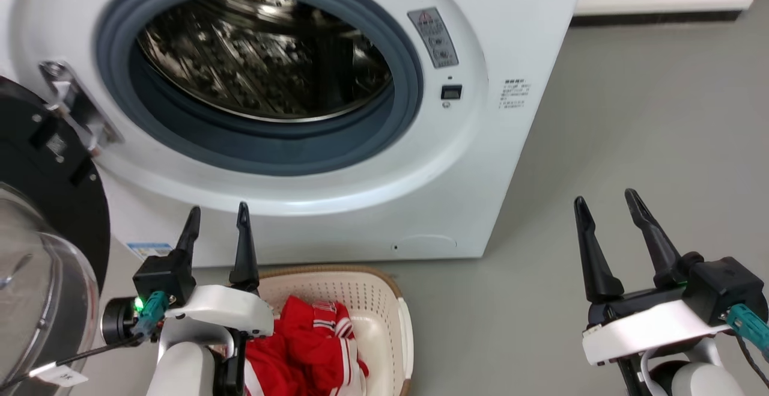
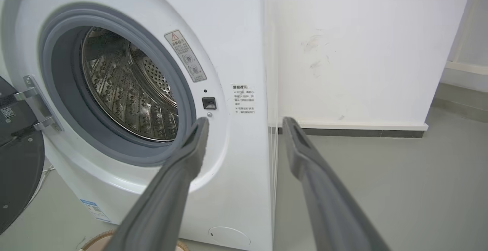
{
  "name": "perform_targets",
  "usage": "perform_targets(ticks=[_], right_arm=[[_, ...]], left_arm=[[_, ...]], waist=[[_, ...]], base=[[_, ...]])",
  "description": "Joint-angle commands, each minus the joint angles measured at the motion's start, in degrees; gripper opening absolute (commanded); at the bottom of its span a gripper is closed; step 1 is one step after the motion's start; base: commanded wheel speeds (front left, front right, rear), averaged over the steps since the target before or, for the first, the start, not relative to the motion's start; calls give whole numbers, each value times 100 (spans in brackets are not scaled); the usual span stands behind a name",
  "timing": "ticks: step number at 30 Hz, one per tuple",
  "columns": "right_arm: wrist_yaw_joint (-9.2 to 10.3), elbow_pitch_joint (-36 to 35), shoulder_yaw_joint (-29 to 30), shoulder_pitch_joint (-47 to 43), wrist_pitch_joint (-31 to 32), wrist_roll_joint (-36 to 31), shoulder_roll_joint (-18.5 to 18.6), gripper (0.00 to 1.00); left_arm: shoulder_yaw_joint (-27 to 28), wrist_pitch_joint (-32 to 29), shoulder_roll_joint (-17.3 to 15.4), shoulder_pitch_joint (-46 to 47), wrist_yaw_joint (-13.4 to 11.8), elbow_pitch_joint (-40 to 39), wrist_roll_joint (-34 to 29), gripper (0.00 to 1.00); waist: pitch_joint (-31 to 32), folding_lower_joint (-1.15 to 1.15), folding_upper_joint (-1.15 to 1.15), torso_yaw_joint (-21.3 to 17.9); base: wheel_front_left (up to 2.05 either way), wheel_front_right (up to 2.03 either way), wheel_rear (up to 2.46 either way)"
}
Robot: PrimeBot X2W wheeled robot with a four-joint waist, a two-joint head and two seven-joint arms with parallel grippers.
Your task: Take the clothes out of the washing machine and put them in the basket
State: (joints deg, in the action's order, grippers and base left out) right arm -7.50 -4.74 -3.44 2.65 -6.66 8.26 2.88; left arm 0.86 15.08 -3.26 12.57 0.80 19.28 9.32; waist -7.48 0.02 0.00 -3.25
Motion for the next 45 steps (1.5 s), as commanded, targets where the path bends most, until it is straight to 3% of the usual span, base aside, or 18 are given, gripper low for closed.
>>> perform_targets(ticks=[1, 7, 13, 37, 38, 45], right_arm=[[2, -36, 13, -98, 23, -19, -2, 100], [2, -120, 78, -333, 107, -56, -2, 100], [2, -88, 40, -574, 159, -30, -2, 100], [2, 13, -103, -695, 146, 83, -2, 100], [0, 9, -98, -628, 162, 44, 0, 0], [0, 201, -90, -636, 187, 615, 31, 0]], left_arm=[[-20, 12, 3, -106, 7, -188, -72, 100], [-188, 12, -5, -560, -86, -1196, -402, 100], [-268, -150, -94, -1105, -133, -1710, -502, 100], [-213, -477, -284, -1335, -281, -1772, -358, 100], [-220, -487, -271, -1355, -265, -1763, -347, 0], [-119, -652, -221, -1308, -201, -1483, 191, 0]], waist=[[235, -2, 0, 49], [529, -2, 0, 68], [763, -2, 0, 73], [783, -2, 0, 35], [783, -2, 0, 34], [781, -2, 0, 45]], base=[[0, 0, 0], [0, 0, 0], [0, 0, 0], [0, 0, 0], [0, 0, 0], [0, 0, 0]])
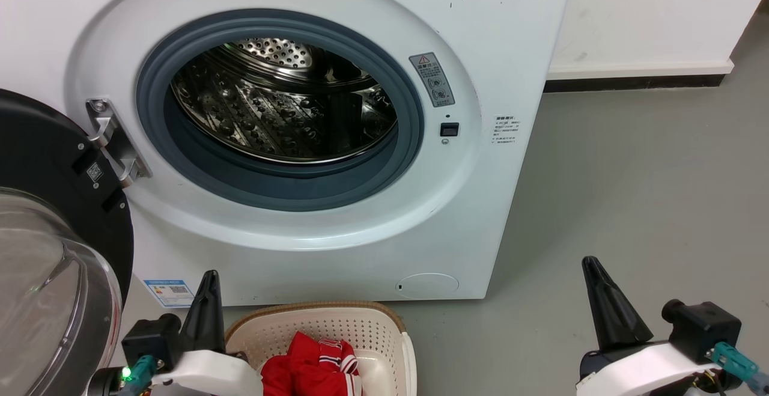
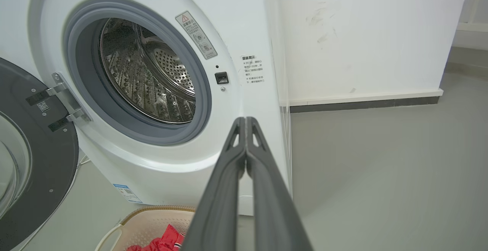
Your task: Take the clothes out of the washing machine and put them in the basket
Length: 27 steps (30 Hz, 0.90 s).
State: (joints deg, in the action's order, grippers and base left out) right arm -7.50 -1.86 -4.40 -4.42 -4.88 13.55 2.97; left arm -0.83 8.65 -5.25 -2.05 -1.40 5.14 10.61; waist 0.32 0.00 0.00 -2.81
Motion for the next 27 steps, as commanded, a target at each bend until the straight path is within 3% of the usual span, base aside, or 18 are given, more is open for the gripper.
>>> perform_targets(ticks=[1, 27], right_arm=[[0, -60, 12, 89, 18, 210, 33, 0], [0, 488, 165, 447, 230, 2909, 179, 0]], left_arm=[[60, -33, -19, 164, 31, -57, 179, 0], [253, -491, 65, 369, 315, 212, 2816, 0]], waist=[[0, 0, 0, 3], [-11, 0, 0, 63]], base=[[0, 0, 0], [0, 0, 0]])
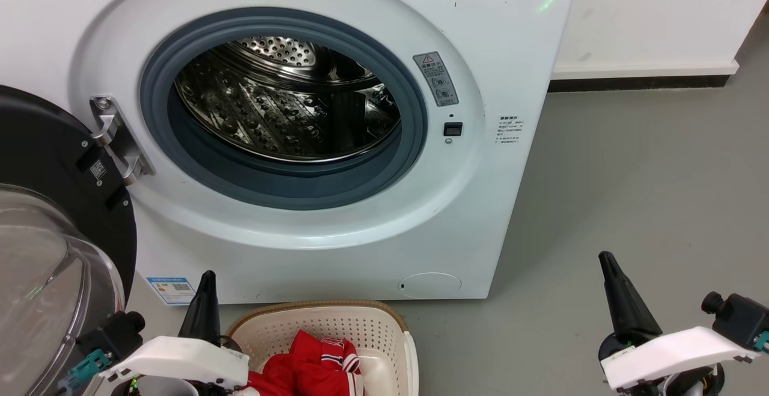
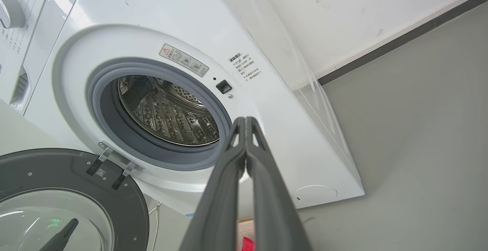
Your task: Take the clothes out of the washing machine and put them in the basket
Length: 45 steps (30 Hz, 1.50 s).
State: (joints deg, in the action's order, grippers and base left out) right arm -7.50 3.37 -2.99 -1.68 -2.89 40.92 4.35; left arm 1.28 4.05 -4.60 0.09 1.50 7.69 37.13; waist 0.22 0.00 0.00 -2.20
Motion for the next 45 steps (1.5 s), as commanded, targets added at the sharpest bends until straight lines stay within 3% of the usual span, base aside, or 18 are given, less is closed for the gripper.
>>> perform_targets(ticks=[1, 24, 45], right_arm=[[0, -18, 31, 181, 38, 262, 44, 0], [0, 333, 208, 389, 230, 2000, 81, 0], [1, 586, 366, 543, 395, 3196, 82, 0]], left_arm=[[50, -45, 2, 163, 36, -33, 251, 0], [214, -389, 57, 337, 229, 188, 2005, 0], [331, -631, 95, 449, 374, 346, 3245, 0]], waist=[[-1, 0, 0, 5], [-11, 0, 0, 58], [-19, 0, 0, 105]], base=[[0, 0, 0], [0, 0, 0], [0, 0, 0]])
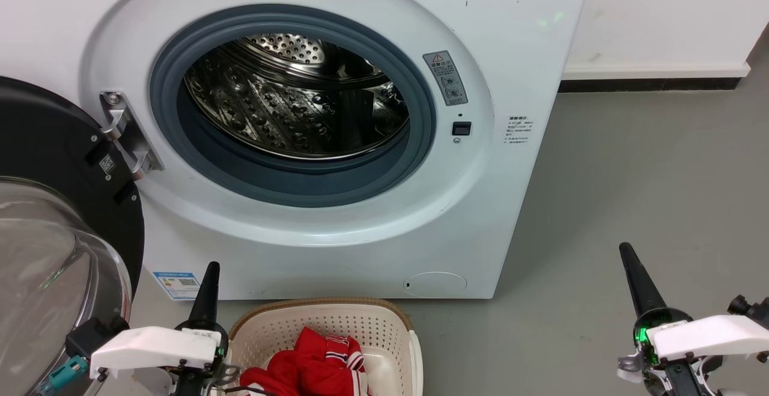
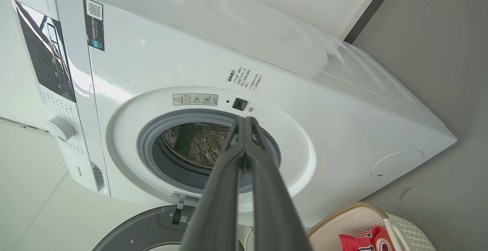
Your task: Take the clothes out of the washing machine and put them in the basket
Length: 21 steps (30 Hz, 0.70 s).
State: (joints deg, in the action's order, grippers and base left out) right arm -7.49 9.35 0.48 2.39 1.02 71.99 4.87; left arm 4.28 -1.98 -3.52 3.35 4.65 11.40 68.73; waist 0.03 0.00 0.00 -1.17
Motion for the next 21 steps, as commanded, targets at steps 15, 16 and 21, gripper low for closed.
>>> perform_targets(ticks=[15, 16, 21], right_arm=[[0, 174, 151, 247, 146, 946, 14, 0], [0, 185, 158, 254, 147, 993, 12, 0], [0, 259, 210, 281, 202, 1306, 2, 0]], left_arm=[[111, -197, 19, 212, 152, 91, 985, 0], [116, -208, 21, 216, 156, 98, 1037, 0], [145, -279, 34, 231, 194, 144, 1367, 0]], waist=[[-7, 0, 0, 41], [-8, 0, 0, 43], [-11, 0, 0, 59]], base=[[0, 0, 0], [0, 0, 0], [0, 0, 0]])
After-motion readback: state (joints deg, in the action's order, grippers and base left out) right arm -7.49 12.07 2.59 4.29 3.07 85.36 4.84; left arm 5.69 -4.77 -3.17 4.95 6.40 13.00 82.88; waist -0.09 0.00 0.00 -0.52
